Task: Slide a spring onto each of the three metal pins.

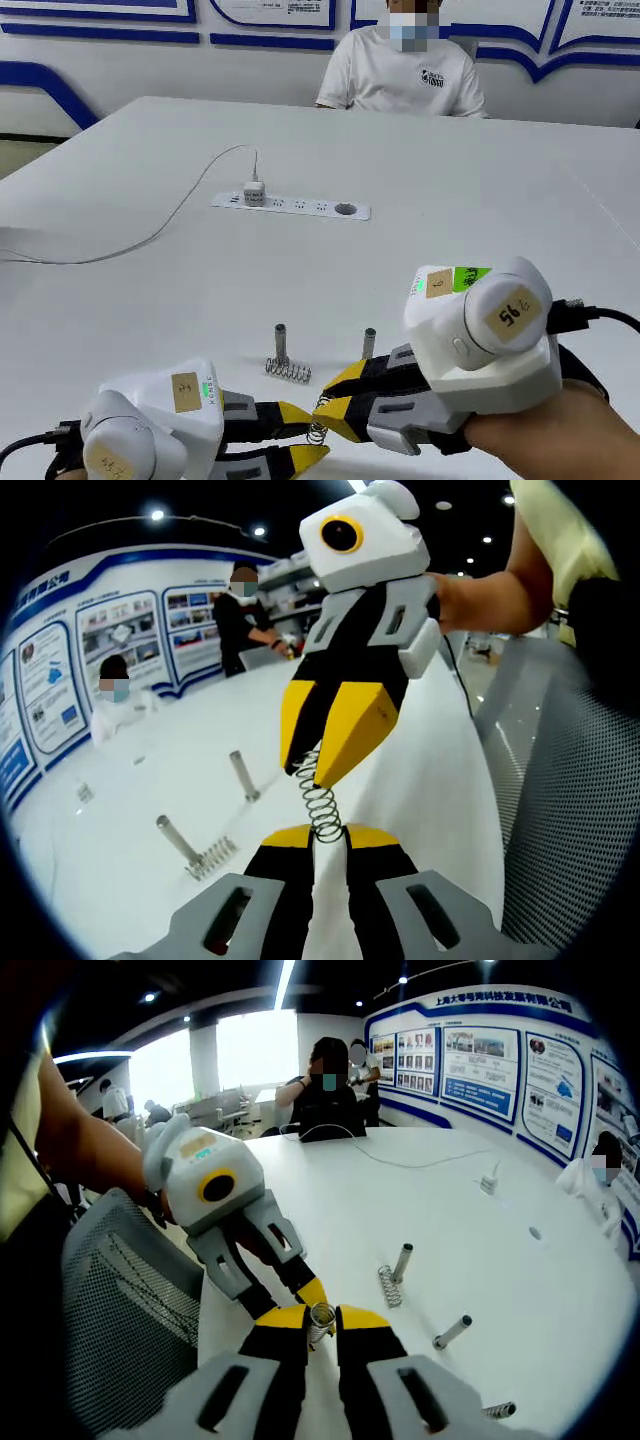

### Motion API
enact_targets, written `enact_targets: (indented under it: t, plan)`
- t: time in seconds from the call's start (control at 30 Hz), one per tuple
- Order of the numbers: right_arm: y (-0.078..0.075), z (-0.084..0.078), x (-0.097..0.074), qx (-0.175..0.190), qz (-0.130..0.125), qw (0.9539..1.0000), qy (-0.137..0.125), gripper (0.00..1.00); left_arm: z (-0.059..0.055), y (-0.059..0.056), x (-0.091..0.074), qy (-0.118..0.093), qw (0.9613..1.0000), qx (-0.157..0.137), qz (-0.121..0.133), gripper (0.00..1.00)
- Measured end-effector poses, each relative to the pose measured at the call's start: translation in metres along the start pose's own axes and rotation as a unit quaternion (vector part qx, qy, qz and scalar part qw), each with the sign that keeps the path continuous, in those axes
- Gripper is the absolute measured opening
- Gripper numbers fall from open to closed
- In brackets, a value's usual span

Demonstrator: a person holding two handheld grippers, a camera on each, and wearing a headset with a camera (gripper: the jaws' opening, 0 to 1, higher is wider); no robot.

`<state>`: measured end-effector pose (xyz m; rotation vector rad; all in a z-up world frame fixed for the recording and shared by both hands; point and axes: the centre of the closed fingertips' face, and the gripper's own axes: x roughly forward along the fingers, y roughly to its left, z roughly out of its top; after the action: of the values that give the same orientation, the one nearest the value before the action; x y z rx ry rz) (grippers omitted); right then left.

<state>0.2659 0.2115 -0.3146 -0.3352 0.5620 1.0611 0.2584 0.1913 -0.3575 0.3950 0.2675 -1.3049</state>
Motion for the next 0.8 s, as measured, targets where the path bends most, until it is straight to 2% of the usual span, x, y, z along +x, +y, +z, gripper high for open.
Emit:
enact_targets:
  t: [0.27,0.5,0.8]
  plan:
    - [-0.0004,0.0029,0.0010,-0.005,-0.004,1.0000,-0.004,0.12,0.0043,-0.0033,0.0036,-0.005,1.0000,0.000,-0.006,0.11]
    - [-0.0009,0.0012,0.0004,-0.008,-0.006,0.9999,-0.001,0.12,0.0037,-0.0036,0.0044,-0.005,1.0000,-0.003,-0.006,0.12]
    - [-0.0090,0.0039,-0.0039,-0.006,-0.017,0.9998,-0.005,0.12,0.0004,-0.0012,0.0013,-0.003,0.9997,-0.026,0.000,0.19]
